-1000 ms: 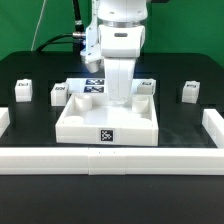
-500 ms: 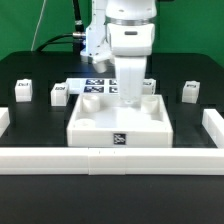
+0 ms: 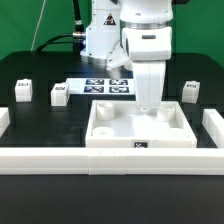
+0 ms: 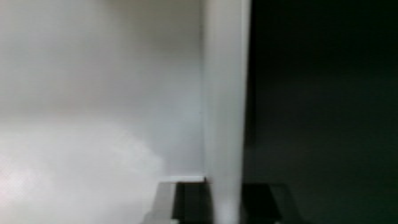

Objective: Assemble one leg

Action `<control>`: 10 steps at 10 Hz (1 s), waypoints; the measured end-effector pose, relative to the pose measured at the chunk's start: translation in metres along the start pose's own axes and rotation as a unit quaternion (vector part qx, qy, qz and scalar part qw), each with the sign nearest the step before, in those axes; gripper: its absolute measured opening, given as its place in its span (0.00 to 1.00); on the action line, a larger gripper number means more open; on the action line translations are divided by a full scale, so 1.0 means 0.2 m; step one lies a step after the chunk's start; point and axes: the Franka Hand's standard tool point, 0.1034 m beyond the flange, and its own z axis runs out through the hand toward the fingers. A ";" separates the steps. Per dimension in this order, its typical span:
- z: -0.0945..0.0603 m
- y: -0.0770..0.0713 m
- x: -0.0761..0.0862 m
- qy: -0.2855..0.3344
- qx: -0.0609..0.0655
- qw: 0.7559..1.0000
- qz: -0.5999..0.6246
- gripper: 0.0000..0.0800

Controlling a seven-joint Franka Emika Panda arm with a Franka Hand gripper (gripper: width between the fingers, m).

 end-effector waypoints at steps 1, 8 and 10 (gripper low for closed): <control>0.00 0.00 0.00 0.000 0.000 1.000 0.001 0.08; 0.00 0.09 0.16 0.013 -0.020 1.000 -0.002 0.08; 0.00 0.11 0.21 0.014 -0.020 1.000 0.003 0.08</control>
Offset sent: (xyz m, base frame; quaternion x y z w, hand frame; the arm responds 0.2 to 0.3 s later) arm 0.0140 0.0319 -0.0069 0.0022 0.0181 -0.0372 0.9991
